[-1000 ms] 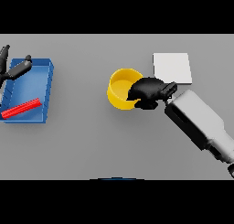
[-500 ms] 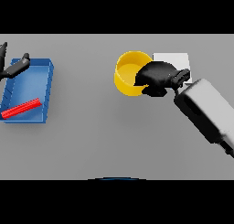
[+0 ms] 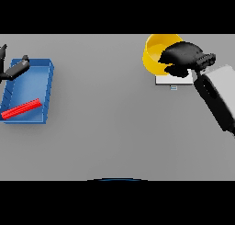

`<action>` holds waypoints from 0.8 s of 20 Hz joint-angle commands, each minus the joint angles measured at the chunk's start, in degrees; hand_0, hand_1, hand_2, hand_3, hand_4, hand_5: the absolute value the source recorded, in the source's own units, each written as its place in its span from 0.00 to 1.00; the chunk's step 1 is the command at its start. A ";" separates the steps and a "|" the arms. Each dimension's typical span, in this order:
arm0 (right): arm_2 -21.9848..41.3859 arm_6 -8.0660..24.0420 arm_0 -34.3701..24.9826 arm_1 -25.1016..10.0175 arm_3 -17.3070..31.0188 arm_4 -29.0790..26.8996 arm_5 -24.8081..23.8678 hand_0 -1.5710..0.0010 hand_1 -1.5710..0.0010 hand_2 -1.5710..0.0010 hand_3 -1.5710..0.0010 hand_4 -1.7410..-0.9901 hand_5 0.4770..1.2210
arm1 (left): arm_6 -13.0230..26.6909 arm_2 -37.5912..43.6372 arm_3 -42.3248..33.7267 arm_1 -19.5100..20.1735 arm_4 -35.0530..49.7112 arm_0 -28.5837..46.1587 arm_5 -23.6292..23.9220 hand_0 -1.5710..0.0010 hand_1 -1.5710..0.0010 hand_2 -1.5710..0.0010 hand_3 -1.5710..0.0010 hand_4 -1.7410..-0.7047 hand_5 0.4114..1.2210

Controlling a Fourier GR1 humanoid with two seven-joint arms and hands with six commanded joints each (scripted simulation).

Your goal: Pick up the red beaker and tilt it to pour out 1 green nut into yellow bowl. Pick up the yellow bowl and place it on the metallic measuring scale.

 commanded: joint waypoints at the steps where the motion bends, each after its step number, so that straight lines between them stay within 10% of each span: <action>1: -0.28 -0.17 -0.17 -0.11 1.77 0.14 -0.63 0.00 0.00 0.00 0.23 0.03 1.00 | 0.63 -0.27 -0.58 -0.20 -0.05 -0.05 0.15 1.00 1.00 1.00 1.00 0.89 0.43; 16: 0.12 -6.16 -5.72 4.36 30.30 1.79 -14.00 0.00 0.03 0.00 0.06 0.02 1.00 | 1.26 -0.21 0.33 0.08 -0.43 -0.04 0.17 1.00 1.00 1.00 1.00 0.91 0.40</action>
